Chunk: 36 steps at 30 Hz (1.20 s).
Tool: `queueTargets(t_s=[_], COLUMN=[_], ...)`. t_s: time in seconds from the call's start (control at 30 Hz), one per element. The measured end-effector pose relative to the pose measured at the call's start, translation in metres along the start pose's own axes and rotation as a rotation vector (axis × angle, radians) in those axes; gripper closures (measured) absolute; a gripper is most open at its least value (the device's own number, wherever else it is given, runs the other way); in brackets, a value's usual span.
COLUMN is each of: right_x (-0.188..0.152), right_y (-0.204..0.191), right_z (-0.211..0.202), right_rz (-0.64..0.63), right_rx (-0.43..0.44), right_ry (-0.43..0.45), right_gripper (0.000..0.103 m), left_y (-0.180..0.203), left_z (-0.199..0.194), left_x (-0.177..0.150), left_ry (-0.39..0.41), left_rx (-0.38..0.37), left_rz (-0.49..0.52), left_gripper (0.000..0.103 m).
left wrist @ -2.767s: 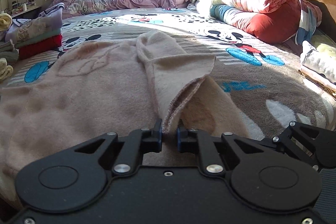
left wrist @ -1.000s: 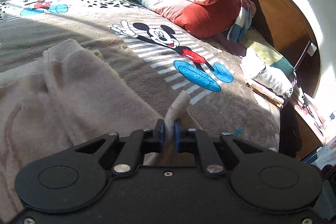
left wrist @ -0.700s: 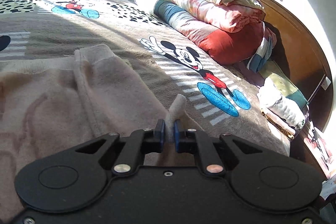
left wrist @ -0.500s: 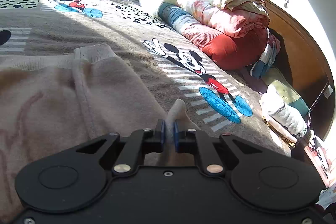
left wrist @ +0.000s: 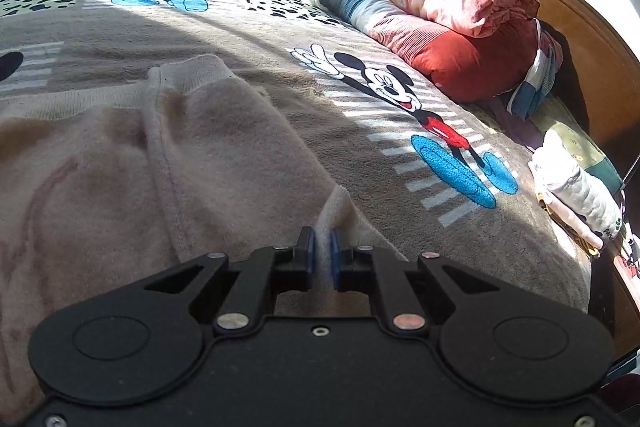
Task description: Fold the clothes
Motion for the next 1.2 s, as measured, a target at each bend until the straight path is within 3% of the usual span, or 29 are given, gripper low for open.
queueTargets(t_s=[0.07,0.13,0.2,0.27,0.4,0.53,0.7,1.07,1.2], right_x=[-0.001,0.0,0.006,0.015,0.029,0.04,0.019,0.007,0.008], right_y=[0.0,0.001,0.0,0.002,0.008,0.003,0.033,0.039,0.035], right_z=[-0.007,-0.018,-0.032,-0.041,-0.034,0.002,0.047,0.049,0.045], right_rz=[0.001,-0.008,-0.029,-0.025,-0.044,-0.143,-0.068,-0.007,-0.032], right_rx=[-0.003,-0.025,-0.073,-0.107,-0.175,-0.196,-0.308,-0.281,-0.293], right_ry=[-0.001,0.011,0.064,0.136,0.217,0.209,0.0,0.023,0.042], right_gripper=[0.036,0.037,0.041,0.053,0.054,0.062,0.069,0.068,0.068], left_y=[0.001,0.003,0.008,0.014,0.029,0.031,0.018,0.014,0.029], left_z=[-0.003,-0.008,-0.029,-0.055,-0.08,-0.07,-0.042,-0.023,-0.026], left_x=[0.004,0.009,0.018,0.021,0.001,-0.025,-0.037,-0.041,-0.039], left_ry=[-0.003,-0.002,0.07,0.128,0.121,0.057,0.006,-0.026,-0.055], left_rx=[0.013,0.025,0.013,-0.002,0.015,0.103,0.2,0.281,0.352], left_rz=[-0.006,-0.012,-0.015,-0.005,0.083,0.16,0.182,0.204,0.275], left_gripper=[0.095,0.088,0.088,0.088,0.088,0.088,0.088,0.087,0.086])
Point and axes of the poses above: each gripper's, at about its wrist camera, not at the fingertips, and z roughly the way its jaws point, y to its right, x to its top, the point moved 8 cm from there along z, roughly the way its jaws point, and after that the axes turned 6 degrees about -x, right-handed, at the moved point
